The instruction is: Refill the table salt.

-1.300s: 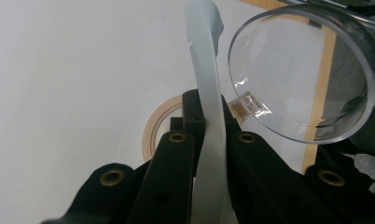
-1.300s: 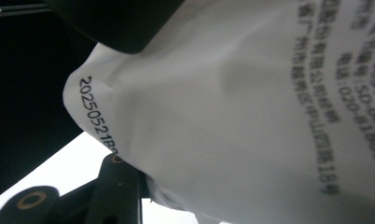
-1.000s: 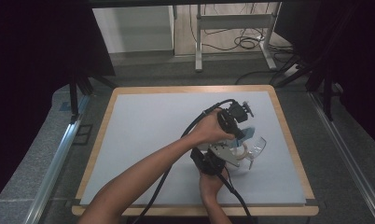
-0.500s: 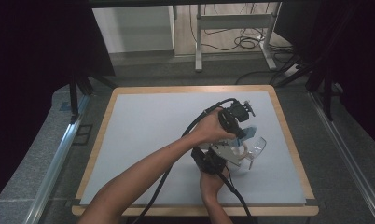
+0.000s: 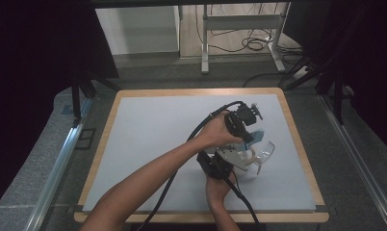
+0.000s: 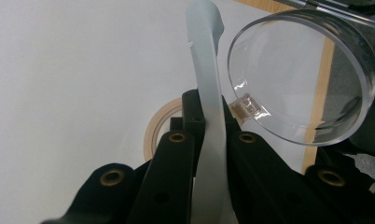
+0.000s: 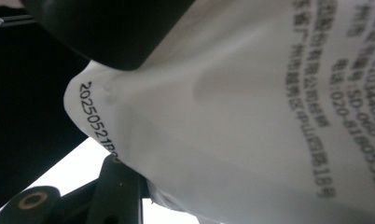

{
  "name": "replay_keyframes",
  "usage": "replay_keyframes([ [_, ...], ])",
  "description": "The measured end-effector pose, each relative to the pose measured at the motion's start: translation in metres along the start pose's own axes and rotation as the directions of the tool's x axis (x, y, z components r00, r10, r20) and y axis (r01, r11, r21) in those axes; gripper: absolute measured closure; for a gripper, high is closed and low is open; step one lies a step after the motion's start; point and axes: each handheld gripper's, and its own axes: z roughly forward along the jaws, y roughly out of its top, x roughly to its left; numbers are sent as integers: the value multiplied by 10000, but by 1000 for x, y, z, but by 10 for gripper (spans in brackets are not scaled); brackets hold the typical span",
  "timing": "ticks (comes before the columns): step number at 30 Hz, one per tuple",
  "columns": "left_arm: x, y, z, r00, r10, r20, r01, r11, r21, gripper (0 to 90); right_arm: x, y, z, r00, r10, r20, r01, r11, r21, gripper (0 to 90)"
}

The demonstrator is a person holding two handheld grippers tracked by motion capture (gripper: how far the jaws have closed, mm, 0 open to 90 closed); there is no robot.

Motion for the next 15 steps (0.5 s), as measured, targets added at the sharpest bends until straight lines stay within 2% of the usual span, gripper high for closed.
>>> replay_keyframes([
  [15,1,-2,0,10000,-21,21,21,10000,-46,897,1,-1,1,10000,-48,14,48,10000,23,545],
])
